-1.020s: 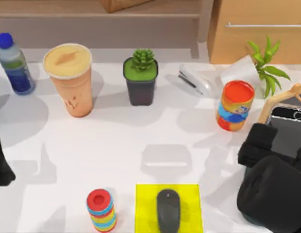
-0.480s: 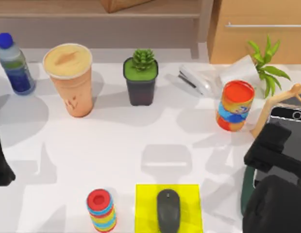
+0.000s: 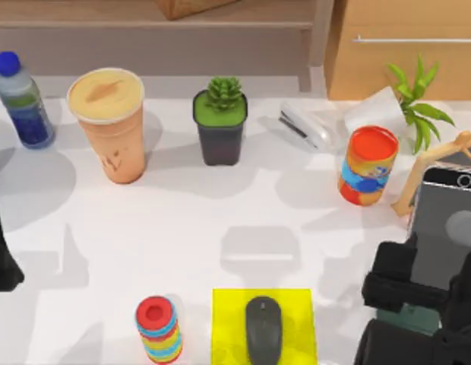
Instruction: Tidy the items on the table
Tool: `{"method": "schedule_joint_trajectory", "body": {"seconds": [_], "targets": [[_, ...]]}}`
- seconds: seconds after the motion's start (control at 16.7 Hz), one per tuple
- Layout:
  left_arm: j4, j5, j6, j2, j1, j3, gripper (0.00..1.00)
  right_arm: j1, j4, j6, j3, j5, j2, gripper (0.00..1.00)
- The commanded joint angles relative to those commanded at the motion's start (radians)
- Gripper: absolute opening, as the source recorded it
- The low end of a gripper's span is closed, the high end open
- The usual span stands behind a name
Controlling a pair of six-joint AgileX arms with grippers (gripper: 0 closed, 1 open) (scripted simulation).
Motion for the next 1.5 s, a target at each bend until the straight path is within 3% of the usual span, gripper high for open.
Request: {"method": "schedule_joint_trajectory", "body": {"seconds": [0.3,0.48,1.02,1.5], "targets": [[0.0,0.0,0.0,0.0,0.0,0.0,1.0,-0.014,0.007,-0.009,0.002,-0.007,-0.012,1.0],[0.0,0.0,0.0,0.0,0.0,0.0,1.0,-0.093,0.067,-0.098,-0.003,-0.087,-0.098,1.0],[0.0,0.0,0.0,0.0,0.0,0.0,1.0,-0.521,0.561,-0.738,-0.111,-0.618,-0.719,1.0],[0.0,0.0,0.0,0.0,0.0,0.0,1.0,-0.895,0.846,-1.096,-0.38,-0.91,-1.004,1.0]]}}
